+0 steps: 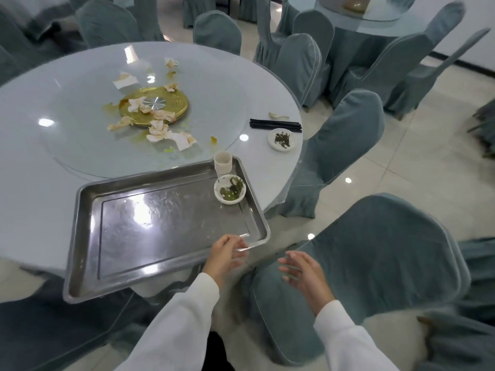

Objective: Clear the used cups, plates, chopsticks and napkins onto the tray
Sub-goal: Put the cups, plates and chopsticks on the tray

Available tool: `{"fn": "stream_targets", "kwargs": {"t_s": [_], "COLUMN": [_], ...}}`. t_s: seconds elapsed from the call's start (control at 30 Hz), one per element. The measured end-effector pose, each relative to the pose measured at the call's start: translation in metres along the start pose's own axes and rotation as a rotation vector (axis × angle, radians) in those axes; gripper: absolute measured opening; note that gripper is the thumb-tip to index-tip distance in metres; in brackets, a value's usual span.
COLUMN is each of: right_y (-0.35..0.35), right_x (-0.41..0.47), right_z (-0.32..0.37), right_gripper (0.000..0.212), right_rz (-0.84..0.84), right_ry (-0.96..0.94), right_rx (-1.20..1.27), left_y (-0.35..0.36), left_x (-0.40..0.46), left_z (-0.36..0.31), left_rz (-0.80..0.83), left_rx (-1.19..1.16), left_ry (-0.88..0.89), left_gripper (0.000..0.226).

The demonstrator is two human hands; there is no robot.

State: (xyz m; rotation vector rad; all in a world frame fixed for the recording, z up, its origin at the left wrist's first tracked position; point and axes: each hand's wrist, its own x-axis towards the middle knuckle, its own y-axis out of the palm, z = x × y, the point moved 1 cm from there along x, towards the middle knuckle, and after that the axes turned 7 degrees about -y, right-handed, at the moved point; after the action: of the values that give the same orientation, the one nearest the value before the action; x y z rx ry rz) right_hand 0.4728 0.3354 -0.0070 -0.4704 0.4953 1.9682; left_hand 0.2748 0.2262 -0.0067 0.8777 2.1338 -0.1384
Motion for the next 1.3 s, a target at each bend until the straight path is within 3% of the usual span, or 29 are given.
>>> {"fn": "stream_targets", "kwargs": {"t_s": [0.33,0.53,0.9,1.3], "right_y": [-0.133,-0.172,-0.203,-0.307], "right_x": [-0.079,-0.092,-0.068,-0.002], "right_z": [-0.037,-0.032,0.001,0.057], "right_gripper": [0.016,0.014,0.012,0.014], "right_rz": [0.06,0.044,-0.04,-0.139], "right_ry": [-0.002,-0.024,-0.092,-0.227], "right_rx": [-0.051,-0.03,-0.189,-0.335], "left_y": [0.06,0.099,0.158,0.248], "left_x": [-0.099,-0.128,-0.095,-0.065], "left_z": [0.11,0.138,0.133,0.127], "left_rz": [-0.107,-0.07,0.044,0.063], "left_rx": [-0.078,0.0,-0.136,-0.045], "left_ry": [0.039,0.066,0.007,0.017], "left_gripper": [0.013,0.013,0.012,0.013]}}
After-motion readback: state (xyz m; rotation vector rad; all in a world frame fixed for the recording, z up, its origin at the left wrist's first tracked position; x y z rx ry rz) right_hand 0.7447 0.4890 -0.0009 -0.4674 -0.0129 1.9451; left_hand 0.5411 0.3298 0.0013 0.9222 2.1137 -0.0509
